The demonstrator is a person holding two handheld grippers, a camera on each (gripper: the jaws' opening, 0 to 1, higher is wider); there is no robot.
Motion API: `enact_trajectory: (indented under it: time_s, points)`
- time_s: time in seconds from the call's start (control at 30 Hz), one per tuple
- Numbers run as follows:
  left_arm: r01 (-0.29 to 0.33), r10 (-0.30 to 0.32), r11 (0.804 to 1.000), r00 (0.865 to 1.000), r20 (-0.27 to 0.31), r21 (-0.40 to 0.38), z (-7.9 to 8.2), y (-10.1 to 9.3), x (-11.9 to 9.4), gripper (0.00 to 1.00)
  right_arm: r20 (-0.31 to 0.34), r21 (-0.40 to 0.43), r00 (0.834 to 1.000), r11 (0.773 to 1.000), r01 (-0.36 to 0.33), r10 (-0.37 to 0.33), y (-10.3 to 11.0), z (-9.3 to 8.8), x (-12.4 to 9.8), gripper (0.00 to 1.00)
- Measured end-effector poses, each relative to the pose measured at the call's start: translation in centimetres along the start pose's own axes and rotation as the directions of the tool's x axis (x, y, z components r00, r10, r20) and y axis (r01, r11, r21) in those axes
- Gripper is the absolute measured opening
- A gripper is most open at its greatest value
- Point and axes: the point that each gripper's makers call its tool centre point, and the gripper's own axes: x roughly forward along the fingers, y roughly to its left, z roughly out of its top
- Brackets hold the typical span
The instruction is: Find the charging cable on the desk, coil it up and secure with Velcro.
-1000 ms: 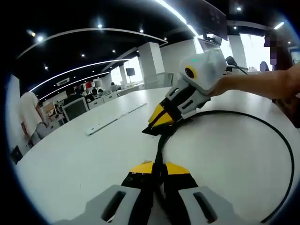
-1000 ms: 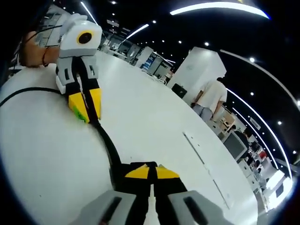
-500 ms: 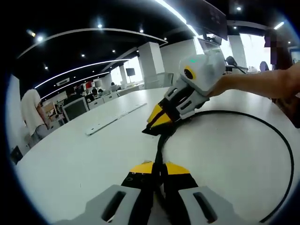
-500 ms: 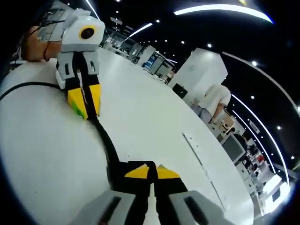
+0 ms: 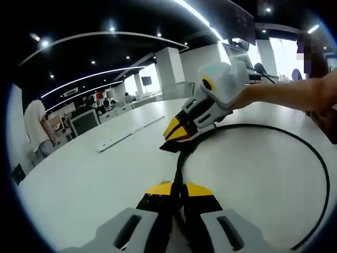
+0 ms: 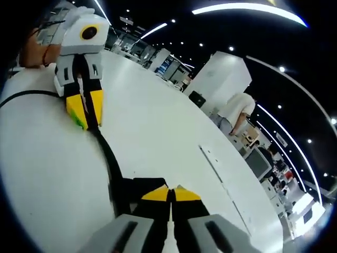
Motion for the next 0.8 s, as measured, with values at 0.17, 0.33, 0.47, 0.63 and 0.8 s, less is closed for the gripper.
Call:
enact_trajectory:
  time_s: [0.17,0.33,0.47,0.63,0.8]
  points:
    - [0.001,-0.001,1.000,1.000,0.001,-0.001,0.0,0.0,0.0,0.08,0.032,0.088,0.999,0.996,0.010,-0.012,-0.5,0.6,-0.5,0.03]
    - [0.000,0.000,1.000,1.000,0.001,-0.001,0.0,-0.1,-0.1,0.08,0.062,0.152,0.998,0.988,-0.020,0.010,-0.5,1.6,-1.6,0.03]
    - [0.000,0.000,1.000,1.000,0.001,-0.001,-0.1,-0.1,-0.1,0.08,0.071,0.189,0.996,0.980,-0.066,0.054,0.6,1.9,-2.0,0.03]
    - [0.000,0.000,1.000,1.000,0.001,-0.001,-0.1,-0.2,-0.1,0.08,0.070,0.194,0.993,0.976,-0.103,0.091,1.7,2.1,-1.8,0.03]
    - [-0.001,0.001,1.000,1.000,0.000,0.001,-0.1,-0.2,-0.1,0.08,0.053,0.219,0.992,0.968,-0.123,0.114,1.8,1.7,-1.1,0.03]
